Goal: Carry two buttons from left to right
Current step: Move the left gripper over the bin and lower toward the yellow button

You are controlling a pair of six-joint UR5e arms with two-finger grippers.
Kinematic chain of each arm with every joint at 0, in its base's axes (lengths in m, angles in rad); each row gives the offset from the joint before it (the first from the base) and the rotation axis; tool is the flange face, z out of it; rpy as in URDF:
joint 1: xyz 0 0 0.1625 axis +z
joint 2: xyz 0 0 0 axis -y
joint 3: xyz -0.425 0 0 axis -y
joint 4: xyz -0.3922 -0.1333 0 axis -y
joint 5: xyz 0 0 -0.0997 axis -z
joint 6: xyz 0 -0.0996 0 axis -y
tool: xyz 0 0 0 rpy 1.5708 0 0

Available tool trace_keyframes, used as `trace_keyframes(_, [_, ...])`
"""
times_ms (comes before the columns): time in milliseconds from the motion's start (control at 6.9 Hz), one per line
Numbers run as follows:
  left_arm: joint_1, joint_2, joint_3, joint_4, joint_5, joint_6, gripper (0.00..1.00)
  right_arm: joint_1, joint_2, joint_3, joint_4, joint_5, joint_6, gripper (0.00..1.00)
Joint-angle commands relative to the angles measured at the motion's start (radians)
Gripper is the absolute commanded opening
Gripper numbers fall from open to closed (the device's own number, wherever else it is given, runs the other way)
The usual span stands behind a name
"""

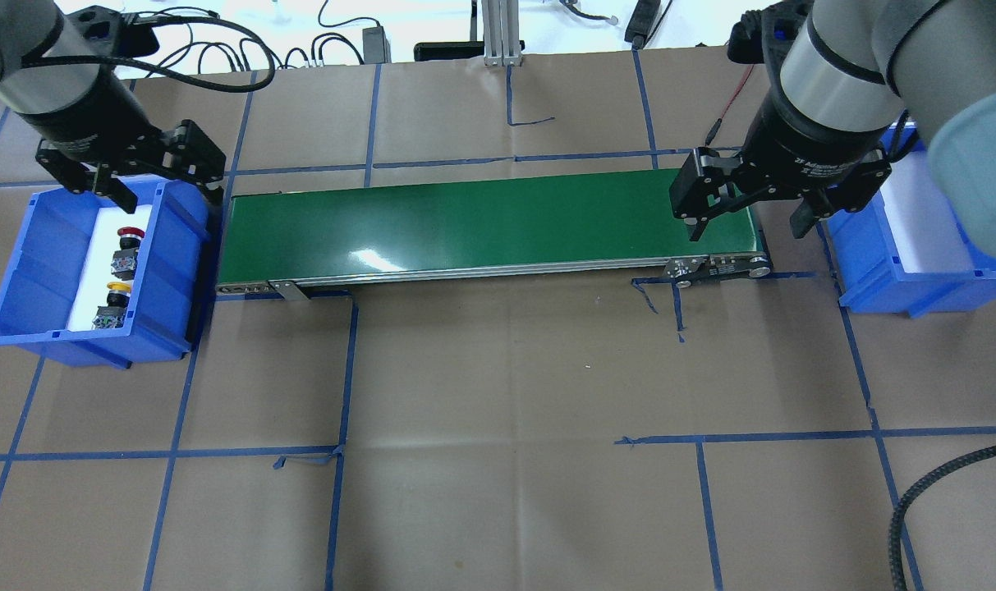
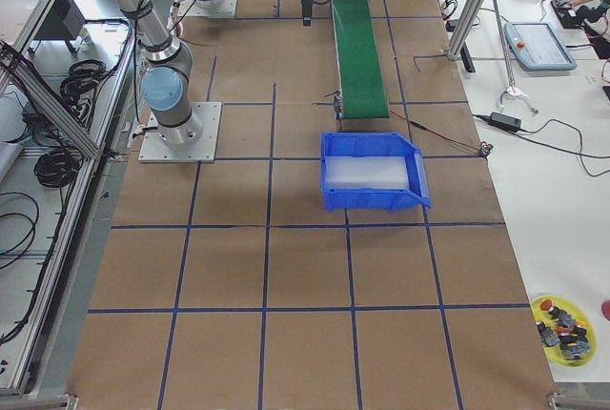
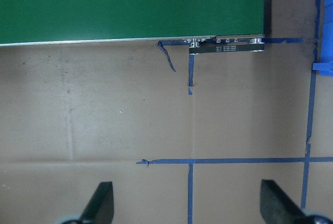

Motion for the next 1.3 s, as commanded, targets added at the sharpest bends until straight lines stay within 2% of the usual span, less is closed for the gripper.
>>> trace_keyframes(0, [0.198,-0.014,-0.006,0.002,0.005,0.258,1.00,0.000,0.000,0.001,0.000,0.000,0.000,1.00])
trace_keyframes(290, [0.316,-0.025,-0.006,0.007,0.005,0.328,1.00,0.000,0.000,0.001,0.000,0.000,0.000,1.00])
trace_keyframes(870, [0.346,-0.130,-0.009,0.094,0.005,0.354,1.00,0.000,0.000,0.001,0.000,0.000,0.000,1.00])
trace_keyframes(1160, [0.344,-0.195,-0.052,0.224,-0.005,0.371,1.00,0.000,0.000,0.003,0.002,0.000,0.000,1.00])
